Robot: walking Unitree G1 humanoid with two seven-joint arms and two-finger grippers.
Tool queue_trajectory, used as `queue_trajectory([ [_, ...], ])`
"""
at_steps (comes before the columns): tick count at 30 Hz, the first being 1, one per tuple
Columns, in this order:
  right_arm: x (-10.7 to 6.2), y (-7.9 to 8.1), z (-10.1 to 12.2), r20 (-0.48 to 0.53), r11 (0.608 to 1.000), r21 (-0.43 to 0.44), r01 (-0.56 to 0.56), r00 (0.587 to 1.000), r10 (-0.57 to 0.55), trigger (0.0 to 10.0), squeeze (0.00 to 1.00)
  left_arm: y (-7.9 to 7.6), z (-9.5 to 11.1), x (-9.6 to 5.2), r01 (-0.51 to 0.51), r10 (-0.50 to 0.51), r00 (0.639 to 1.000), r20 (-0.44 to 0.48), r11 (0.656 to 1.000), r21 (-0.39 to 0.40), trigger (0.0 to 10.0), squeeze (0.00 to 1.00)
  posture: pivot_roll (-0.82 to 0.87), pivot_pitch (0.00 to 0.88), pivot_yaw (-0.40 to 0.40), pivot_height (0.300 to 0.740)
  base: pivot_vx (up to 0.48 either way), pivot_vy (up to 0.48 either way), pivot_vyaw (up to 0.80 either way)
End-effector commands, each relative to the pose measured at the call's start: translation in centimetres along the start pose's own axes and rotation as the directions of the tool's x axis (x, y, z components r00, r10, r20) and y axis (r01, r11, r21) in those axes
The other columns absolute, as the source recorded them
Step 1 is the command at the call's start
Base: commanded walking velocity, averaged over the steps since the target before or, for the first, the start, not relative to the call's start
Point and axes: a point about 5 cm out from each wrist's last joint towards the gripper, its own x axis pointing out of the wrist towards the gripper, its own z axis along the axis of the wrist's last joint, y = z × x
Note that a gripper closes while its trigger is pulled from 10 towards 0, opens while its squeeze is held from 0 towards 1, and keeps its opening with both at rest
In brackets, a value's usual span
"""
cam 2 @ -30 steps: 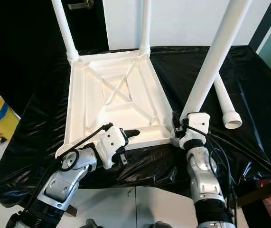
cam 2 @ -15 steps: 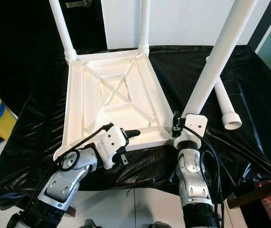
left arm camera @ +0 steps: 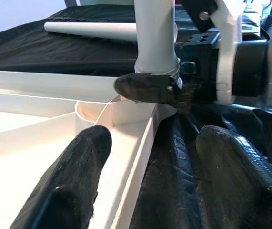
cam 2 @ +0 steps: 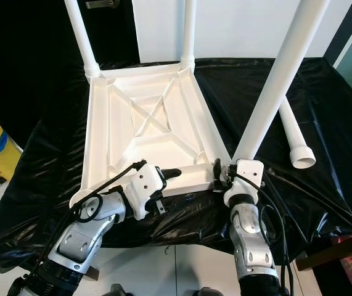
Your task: Building children table
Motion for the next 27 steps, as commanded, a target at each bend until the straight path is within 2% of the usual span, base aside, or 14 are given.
queue_trajectory([
  [1,-0.4,-0.2,0.1,0.014,1.000,0.011,-0.025,1.000,0.025,10.0,0.00,0.3,-0.1,-0.1,-0.039,0.039,0.999,-0.001,0.999,-0.015,10.0,0.00,-0.02,0.042,-0.021,0.740,0.000,0.000,0.00],
  [9,-0.8,-1.1,0.8,0.056,0.994,-0.014,-0.104,0.993,0.105,10.0,0.00,0.6,-0.1,-0.2,-0.038,0.038,0.999,-0.001,0.999,-0.010,10.0,0.00,-0.03,0.040,-0.012,0.740,0.000,0.000,0.00],
  [13,-0.4,-1.9,1.4,0.073,0.984,-0.046,-0.170,0.982,0.173,10.0,0.00,0.3,-0.1,0.0,-0.017,0.017,1.000,-0.001,1.000,-0.012,10.0,0.00,-0.04,0.041,-0.009,0.740,0.000,0.000,0.00],
  [17,-0.2,-2.2,1.6,0.076,0.980,-0.068,-0.189,0.978,0.194,10.0,0.00,0.2,-0.2,0.0,-0.010,0.010,1.000,-0.002,1.000,-0.010,10.0,0.00,-0.04,0.043,-0.009,0.740,0.000,0.000,0.00],
  [23,1.0,-2.5,2.0,0.066,0.945,-0.121,-0.305,0.947,0.315,10.0,0.00,-0.2,-0.1,0.3,0.007,-0.007,1.000,0.000,1.000,-0.009,10.0,0.00,-0.04,0.047,-0.003,0.740,0.000,0.000,0.00],
  [27,2.1,-2.1,2.1,0.046,0.902,-0.166,-0.400,0.910,0.412,10.0,0.00,-0.4,-0.1,0.4,0.014,-0.014,1.000,0.002,1.000,-0.010,10.0,0.00,-0.04,0.050,-0.001,0.740,0.000,0.000,0.00],
])
